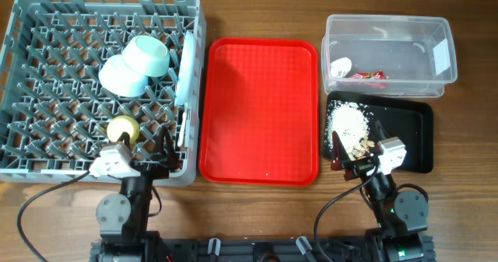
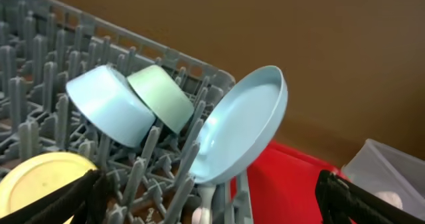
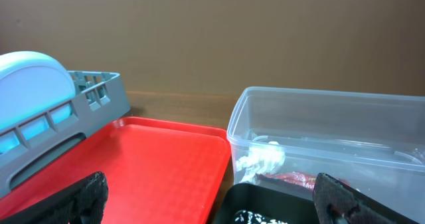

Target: Sort waste into correct bins and load items into the dishwasher rack

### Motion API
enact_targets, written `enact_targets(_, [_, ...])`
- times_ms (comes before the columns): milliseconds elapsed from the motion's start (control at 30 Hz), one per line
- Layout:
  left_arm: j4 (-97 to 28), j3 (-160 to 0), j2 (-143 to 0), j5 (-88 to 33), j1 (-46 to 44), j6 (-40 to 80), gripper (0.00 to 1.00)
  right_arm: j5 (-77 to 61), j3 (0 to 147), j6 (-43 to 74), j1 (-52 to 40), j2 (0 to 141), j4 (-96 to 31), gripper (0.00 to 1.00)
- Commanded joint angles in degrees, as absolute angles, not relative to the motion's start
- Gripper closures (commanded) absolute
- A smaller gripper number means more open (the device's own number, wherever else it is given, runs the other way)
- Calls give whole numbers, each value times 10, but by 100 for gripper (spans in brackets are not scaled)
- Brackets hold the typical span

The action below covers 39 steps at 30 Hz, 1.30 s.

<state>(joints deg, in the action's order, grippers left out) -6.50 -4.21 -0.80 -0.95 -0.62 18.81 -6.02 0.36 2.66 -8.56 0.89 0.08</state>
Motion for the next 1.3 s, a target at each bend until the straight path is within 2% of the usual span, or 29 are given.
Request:
enact_targets(0, [-3,-5,-2,-45,-2,116,0,-70,3,19,-88,2,4,0])
enact_targets(100, [-42,-3,-2,-62,-2,91,0,-70,3,18,-88,2,4,0])
enact_targets(1267, [-39,-3,-2,-62,-3,94,0,-70,3,18,-88,2,4,0])
